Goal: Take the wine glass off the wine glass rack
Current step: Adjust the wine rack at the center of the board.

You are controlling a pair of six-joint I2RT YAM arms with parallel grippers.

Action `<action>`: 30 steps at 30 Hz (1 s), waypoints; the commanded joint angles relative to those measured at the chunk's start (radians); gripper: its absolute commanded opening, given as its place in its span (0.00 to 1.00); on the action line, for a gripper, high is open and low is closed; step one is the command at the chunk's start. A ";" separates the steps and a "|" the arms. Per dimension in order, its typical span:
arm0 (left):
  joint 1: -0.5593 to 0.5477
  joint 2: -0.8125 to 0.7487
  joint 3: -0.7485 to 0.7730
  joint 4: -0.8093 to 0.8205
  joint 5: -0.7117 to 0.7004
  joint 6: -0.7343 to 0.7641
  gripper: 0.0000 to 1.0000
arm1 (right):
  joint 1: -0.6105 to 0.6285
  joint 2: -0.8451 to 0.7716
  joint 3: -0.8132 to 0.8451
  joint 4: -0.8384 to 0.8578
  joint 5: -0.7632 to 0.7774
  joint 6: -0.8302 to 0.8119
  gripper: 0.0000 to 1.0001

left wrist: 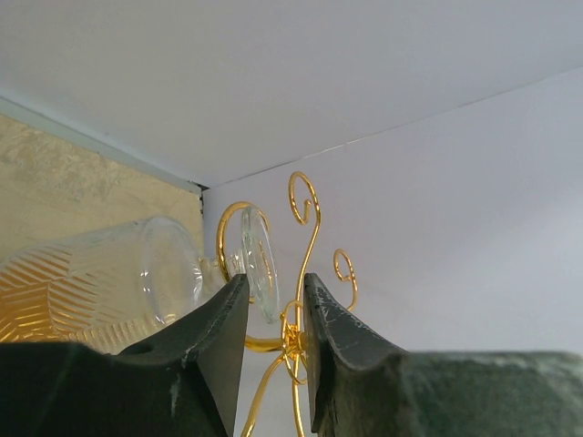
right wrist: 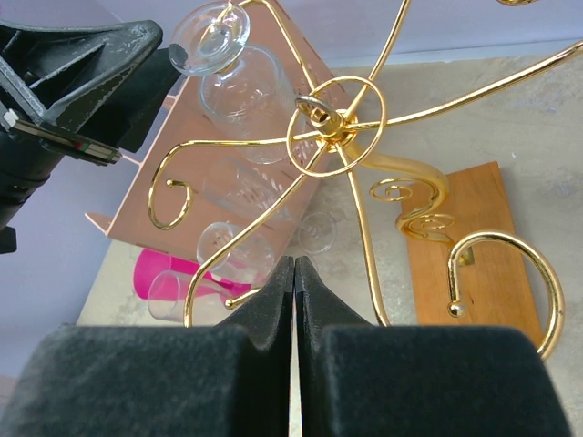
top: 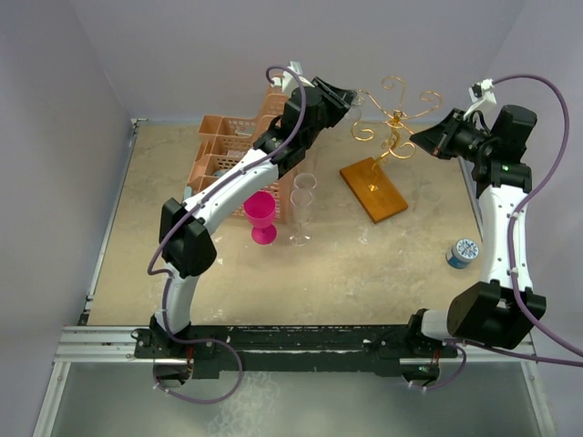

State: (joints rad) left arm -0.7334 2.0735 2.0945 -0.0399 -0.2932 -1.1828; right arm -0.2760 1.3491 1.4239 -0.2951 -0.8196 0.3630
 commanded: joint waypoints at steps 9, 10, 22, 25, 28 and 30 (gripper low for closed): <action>-0.001 -0.051 -0.001 0.074 -0.016 0.000 0.26 | -0.004 -0.010 0.053 0.013 0.008 -0.016 0.00; -0.001 -0.051 -0.003 0.074 -0.020 -0.001 0.26 | -0.004 -0.009 0.054 0.013 0.008 -0.017 0.00; 0.003 -0.042 0.003 0.066 -0.046 0.007 0.26 | -0.004 -0.006 0.052 0.022 0.001 -0.019 0.00; 0.003 -0.040 0.010 0.065 -0.047 0.008 0.26 | -0.004 -0.005 0.052 0.024 0.000 -0.019 0.00; 0.004 -0.029 0.028 0.046 -0.050 0.007 0.29 | -0.005 -0.007 0.052 0.025 -0.001 -0.019 0.00; 0.003 -0.022 0.035 0.044 -0.049 0.006 0.29 | -0.003 -0.007 0.052 0.027 -0.002 -0.019 0.00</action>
State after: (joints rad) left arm -0.7334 2.0720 2.0796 -0.0395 -0.3256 -1.1847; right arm -0.2760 1.3502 1.4277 -0.3008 -0.8036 0.3580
